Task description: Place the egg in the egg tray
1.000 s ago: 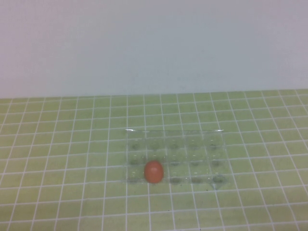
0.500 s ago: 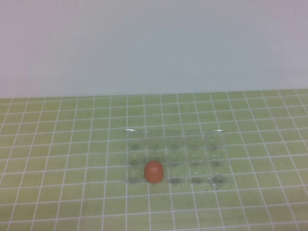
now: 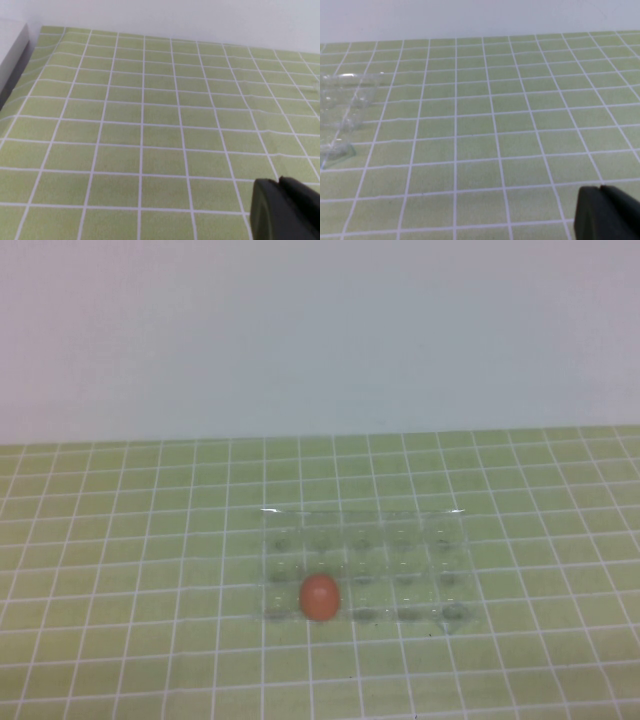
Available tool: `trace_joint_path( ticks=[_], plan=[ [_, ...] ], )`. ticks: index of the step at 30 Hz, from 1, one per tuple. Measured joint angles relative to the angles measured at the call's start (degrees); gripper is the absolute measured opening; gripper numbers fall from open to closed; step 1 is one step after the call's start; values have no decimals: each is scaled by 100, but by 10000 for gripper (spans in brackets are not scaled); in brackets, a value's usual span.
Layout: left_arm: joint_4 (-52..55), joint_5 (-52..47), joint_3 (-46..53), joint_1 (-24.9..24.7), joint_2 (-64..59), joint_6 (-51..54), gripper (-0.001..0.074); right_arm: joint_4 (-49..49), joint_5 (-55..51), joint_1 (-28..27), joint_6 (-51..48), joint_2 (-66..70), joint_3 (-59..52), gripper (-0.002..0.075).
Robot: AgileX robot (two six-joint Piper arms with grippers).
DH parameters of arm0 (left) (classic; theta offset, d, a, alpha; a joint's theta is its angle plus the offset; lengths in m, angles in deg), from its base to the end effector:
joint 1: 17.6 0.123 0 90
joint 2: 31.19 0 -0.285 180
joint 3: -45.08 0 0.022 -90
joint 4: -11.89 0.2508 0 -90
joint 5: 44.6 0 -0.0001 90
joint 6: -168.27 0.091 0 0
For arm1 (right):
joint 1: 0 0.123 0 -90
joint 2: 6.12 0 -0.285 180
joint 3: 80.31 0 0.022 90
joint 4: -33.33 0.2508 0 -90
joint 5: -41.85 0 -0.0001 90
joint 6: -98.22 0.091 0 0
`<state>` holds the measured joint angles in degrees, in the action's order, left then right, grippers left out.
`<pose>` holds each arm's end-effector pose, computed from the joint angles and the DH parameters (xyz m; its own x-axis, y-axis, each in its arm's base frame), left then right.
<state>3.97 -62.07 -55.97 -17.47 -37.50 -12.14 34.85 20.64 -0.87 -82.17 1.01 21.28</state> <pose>0.0536 -0.0037 0.1771 -0.2209 -0.1390 -0.9653 0.0076 0.9895 -0.1442 0.0527 0.0001 0.1735 -0.2879 0.0223 -0.9574 0.0112 0.9997 0.0199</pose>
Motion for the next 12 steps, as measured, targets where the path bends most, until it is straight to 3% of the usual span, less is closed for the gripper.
trace_joint_path(
  ticks=[12],
  plan=[
    [0,0,0,0,0,0,0,0,0,0,0,0,0,-2]
  ],
)
